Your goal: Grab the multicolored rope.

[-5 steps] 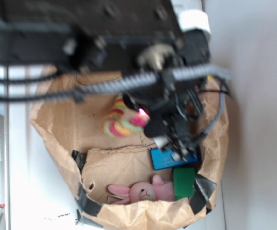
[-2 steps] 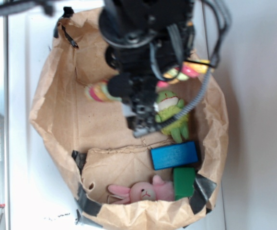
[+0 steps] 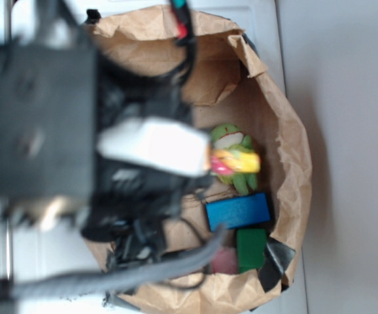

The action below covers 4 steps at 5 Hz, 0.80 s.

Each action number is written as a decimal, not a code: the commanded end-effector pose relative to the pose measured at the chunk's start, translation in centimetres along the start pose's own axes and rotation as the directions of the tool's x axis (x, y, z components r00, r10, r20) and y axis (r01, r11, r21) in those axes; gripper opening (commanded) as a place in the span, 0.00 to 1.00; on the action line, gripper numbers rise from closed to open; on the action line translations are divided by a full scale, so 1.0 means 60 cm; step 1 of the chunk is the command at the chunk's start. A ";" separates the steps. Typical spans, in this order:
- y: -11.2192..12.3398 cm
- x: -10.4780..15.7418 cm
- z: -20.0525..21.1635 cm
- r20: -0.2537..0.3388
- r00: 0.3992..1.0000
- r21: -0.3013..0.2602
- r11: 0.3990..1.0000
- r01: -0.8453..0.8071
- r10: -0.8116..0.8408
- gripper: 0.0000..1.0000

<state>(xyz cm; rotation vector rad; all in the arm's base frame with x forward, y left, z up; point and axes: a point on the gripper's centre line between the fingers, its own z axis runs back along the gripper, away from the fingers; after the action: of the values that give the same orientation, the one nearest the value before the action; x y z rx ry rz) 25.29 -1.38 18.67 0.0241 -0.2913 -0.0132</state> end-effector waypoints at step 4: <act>-0.038 0.057 -0.015 0.031 0.992 0.035 0.992 -0.124 0.123 0.00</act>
<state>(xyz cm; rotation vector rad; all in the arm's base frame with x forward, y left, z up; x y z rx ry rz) 28.63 -3.19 16.40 0.0586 -0.2493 0.1180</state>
